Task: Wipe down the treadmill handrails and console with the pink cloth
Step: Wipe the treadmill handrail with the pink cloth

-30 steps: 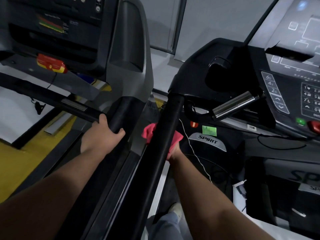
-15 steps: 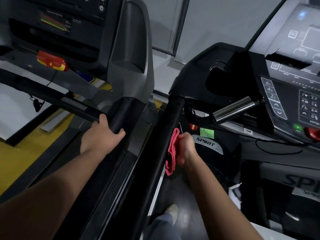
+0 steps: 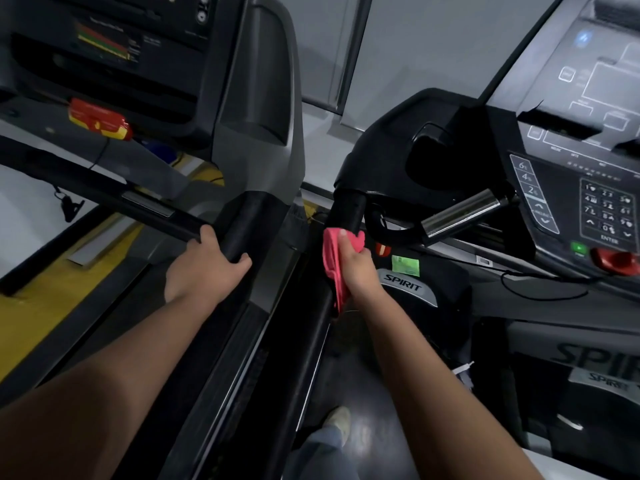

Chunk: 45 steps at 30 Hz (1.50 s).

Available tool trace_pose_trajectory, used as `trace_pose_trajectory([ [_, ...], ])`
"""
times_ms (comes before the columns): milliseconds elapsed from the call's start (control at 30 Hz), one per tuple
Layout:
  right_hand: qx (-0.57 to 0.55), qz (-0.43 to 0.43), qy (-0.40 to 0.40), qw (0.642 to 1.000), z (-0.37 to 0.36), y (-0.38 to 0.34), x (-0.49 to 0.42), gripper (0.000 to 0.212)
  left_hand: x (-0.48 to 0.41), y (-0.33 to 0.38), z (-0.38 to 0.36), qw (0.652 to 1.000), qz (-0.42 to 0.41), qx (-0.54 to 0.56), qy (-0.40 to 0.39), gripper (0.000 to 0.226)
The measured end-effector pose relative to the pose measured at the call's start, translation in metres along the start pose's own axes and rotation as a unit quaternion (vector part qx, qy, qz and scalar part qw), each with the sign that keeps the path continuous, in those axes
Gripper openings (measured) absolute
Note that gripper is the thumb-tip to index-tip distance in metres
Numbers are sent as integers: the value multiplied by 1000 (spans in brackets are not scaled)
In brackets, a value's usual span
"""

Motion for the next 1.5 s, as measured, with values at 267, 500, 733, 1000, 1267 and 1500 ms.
trace_pose_trajectory([
  [267,-202,-66,-18,977,-10,20,25,41,1,1,1,1000,-2,5,3,58],
  [500,-164,-51,15,985,-7,-4,12,55,0,2,1,1000,-4,-1,7,59],
  [733,-276,-186,16,943,-14,34,1,67,0,1,-1,1000,-4,2,4,59],
  [1000,-172,-8,4,985,-6,18,-9,51,0,1,0,1000,-1,-2,4,57],
  [1267,-370,-149,-22,917,-16,27,-23,52,0,3,-1,1000,-1,-17,8,62],
  [1500,-471,-69,-102,873,-58,29,-32,59,-3,1,-2,1000,12,-12,11,64],
])
Point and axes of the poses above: each hand's wrist, its own x-axis away from the middle knuckle, its own z-axis out of the back of the hand, y = z × x, the point moved 7 cm from there along -x, towards the middle knuckle, and after that the axes turned 10 degrees about z, right-handed, at the moved point
